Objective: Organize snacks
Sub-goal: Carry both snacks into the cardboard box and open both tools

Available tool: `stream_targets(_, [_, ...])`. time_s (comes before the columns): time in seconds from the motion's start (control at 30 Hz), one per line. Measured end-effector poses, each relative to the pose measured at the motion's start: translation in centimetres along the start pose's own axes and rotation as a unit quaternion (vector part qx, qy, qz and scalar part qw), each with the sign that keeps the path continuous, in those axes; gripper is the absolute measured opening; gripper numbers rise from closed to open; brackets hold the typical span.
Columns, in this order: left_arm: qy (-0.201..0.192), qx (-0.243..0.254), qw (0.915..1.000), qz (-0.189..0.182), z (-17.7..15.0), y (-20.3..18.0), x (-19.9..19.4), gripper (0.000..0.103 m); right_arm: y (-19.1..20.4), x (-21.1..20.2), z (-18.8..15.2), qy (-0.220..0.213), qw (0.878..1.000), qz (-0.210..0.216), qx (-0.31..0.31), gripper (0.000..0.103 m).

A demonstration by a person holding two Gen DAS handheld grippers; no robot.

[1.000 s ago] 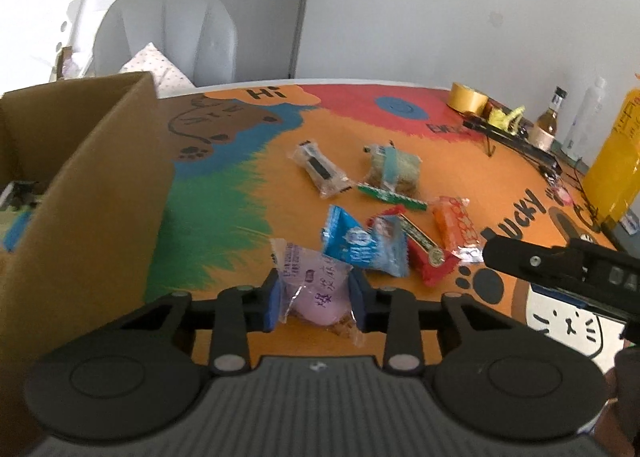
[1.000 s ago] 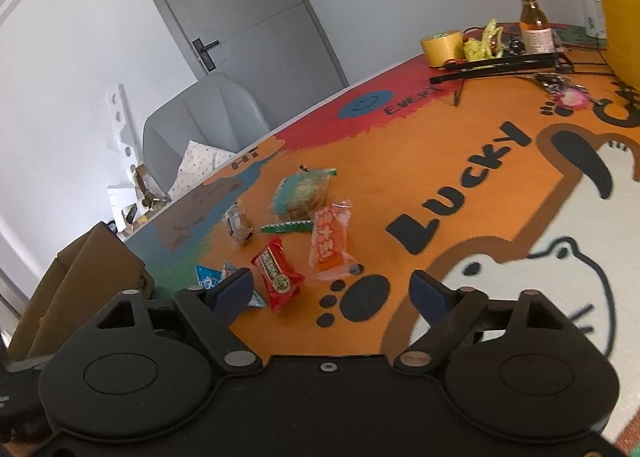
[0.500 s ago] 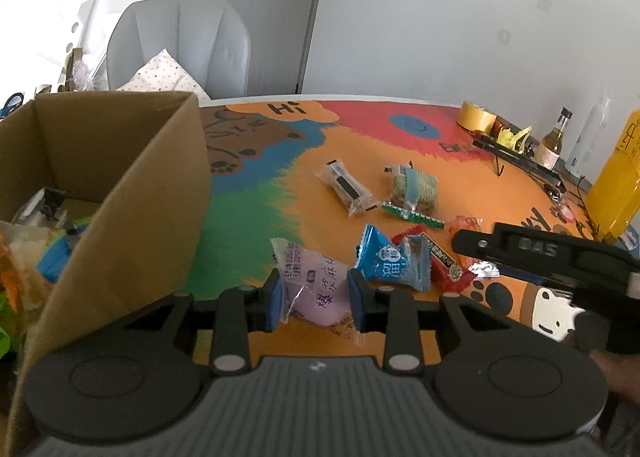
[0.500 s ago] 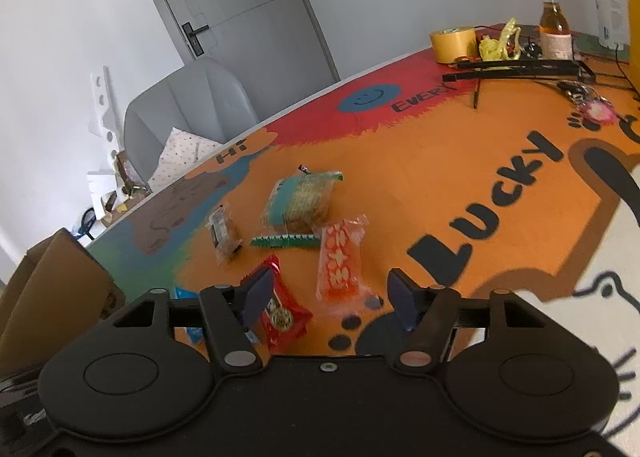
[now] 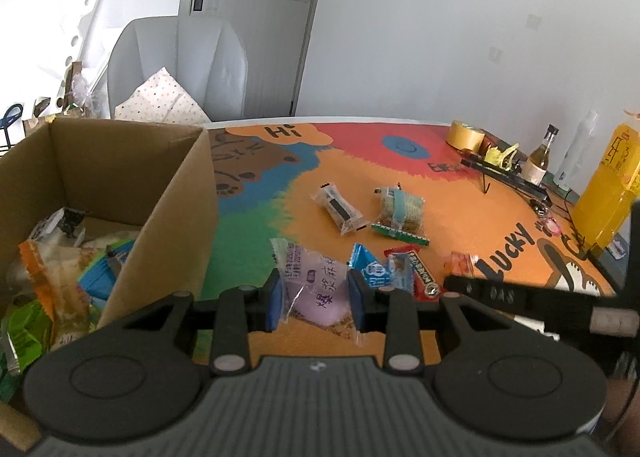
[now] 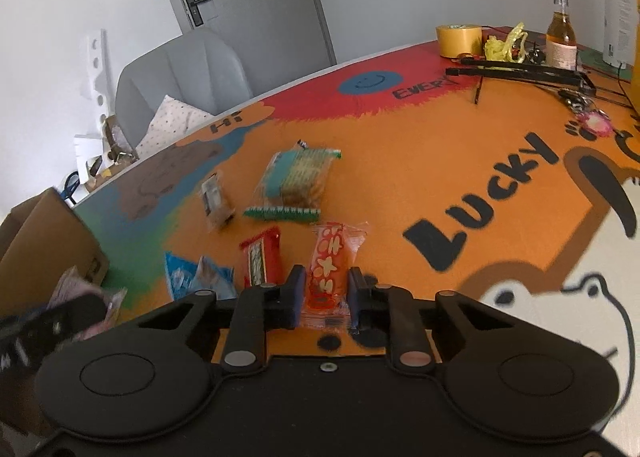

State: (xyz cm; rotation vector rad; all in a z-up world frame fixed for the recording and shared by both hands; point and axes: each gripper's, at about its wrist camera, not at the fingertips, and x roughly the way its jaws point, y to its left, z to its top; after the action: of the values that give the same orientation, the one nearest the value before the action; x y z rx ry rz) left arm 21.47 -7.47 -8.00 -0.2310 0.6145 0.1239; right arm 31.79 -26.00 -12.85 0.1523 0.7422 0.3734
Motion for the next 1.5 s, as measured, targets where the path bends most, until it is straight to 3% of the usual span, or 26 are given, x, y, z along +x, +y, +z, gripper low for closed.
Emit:
stream_targets(0.33, [-0.022, 0.005, 0.9996, -0.014, 0.8, -0.6, -2.2, 0.032, 0.3, -3.5, -0.9, -0.024, 1.000, 0.006, 0.003, 0.020])
stream_targets(0.63, [-0.057, 0.005, 0.9982, -0.018, 2.0, 0.1, -5.4, 0.032, 2.9, -6.2, 0.0, -0.059, 0.997, 0.037, -0.013, 0.020])
stream_targets(0.9, [-0.087, -0.003, 0.9962, -0.004, 3.1, 3.0, -8.5, 0.032, 6.8, -7.5, 0.6, -0.081, 0.993, 0.080, -0.034, 0.020])
stream_targets(1.5, [-0.104, -0.054, 0.9919, 0.049, 4.2, 11.7, -11.8, 0.032, 15.3, -7.9, 0.9, -0.089, 0.983, 0.141, -0.080, 0.020])
